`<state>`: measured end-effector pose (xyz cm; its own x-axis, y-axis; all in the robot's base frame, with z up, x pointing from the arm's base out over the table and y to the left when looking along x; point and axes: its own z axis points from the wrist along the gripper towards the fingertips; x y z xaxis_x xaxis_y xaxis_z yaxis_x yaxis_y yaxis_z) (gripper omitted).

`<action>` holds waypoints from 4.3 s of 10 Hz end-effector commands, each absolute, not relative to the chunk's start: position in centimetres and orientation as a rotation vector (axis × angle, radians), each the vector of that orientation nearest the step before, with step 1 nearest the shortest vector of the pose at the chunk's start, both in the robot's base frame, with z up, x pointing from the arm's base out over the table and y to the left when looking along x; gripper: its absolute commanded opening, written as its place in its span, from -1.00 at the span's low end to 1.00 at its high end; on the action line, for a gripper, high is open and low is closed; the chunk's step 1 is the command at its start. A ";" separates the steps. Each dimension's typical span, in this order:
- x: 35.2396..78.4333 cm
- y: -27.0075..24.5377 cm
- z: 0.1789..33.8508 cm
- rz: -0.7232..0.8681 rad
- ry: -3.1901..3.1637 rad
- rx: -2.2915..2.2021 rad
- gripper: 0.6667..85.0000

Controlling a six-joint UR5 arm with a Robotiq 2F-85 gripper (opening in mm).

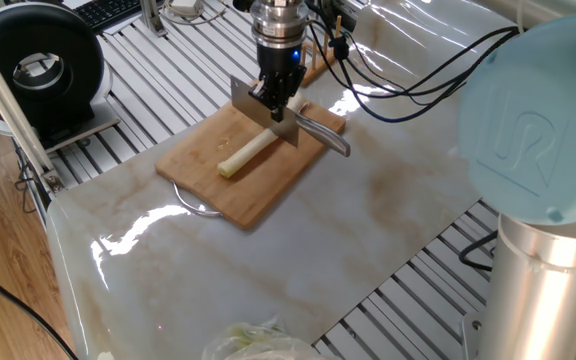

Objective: Chop the scallions

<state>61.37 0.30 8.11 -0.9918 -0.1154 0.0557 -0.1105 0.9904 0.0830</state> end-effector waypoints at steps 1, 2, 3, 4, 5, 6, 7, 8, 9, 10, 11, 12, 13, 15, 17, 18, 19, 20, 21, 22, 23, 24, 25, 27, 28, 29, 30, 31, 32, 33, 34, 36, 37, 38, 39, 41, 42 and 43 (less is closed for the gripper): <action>62.0 0.6 8.4 -0.122 -3.081 0.155 -0.98; 62.2 0.7 8.4 -0.124 -3.084 0.155 -0.98; 62.3 0.7 8.6 -0.124 -3.083 0.155 -0.98; 62.5 0.8 8.6 -0.131 -3.084 0.155 -0.98; 62.7 0.9 8.4 -0.136 -3.087 0.153 -0.98; 62.9 0.8 8.1 -0.135 -3.092 0.153 -0.98; 63.0 0.9 7.9 -0.138 -3.095 0.151 -0.98; 63.1 0.9 7.7 -0.138 -3.095 0.151 -0.98; 63.1 0.8 7.6 -0.135 -3.096 0.153 -0.98; 63.3 0.8 7.3 -0.133 -3.101 0.158 -0.98; 63.5 0.9 7.1 -0.135 -3.107 0.158 -0.98; 63.6 1.0 7.1 -0.130 -3.107 0.155 -0.98; 63.7 1.0 7.2 -0.130 -3.107 0.158 -0.98; 64.0 0.7 6.9 -0.133 -3.113 0.167 -0.98; 64.2 0.5 6.3 -0.127 -3.122 0.170 -0.98; 64.4 0.5 6.0 -0.127 -3.127 0.170 -0.98; 64.4 0.6 5.8 -0.129 -3.130 0.170 -0.98; 64.4 0.9 5.7 -0.129 -3.133 0.165 -0.98; 64.4 1.0 5.5 -0.124 -3.138 0.160 -0.98; 64.4 1.0 5.5 -0.127 -3.138 0.160 -0.98; 64.2 0.7 5.6 -0.144 -3.131 0.172 -0.98; 63.7 0.1 6.0 -0.168 -3.116 0.197 -0.98; 63.3 -0.7 6.4 -0.169 -3.108 0.216 -0.98; 62.5 -1.6 6.6 -0.175 -3.098 0.230 -0.98; 62.5 -1.5 6.0 -0.143 -3.111 0.211 -0.98; 62.9 -0.9 5.3 -0.137 -3.128 0.189 -0.98; 63.0 -0.7 5.0 -0.139 -3.129 0.189 -0.98; 62.7 -0.7 5.4 -0.149 -3.117 0.192 -0.98; 61.9 -0.7 6.3 -0.177 -3.088 0.206 -0.98; 61.4 -0.9 6.6 -0.180 -3.078 0.216 -0.98; 61.2 -1.2 6.5 -0.180 -3.077 0.216 -0.98; 61.5 -1.4 5.9 -0.151 -3.091 0.208 -0.98; 61.8 -0.9 5.5 -0.131 -3.103 0.189 -0.98; 61.9 -0.5 5.4 -0.104 -3.111 0.177 -0.98; 61.9 -0.3 5.6 -0.111 -3.106 0.181 -0.98; 61.3 -0.9 6.1 -0.128 -3.076 0.212 -0.98; 60.9 -1.0 6.1 -0.127 -3.059 0.212 -0.98; 61.0 -1.1 6.1 -0.127 -3.056 0.212 -0.98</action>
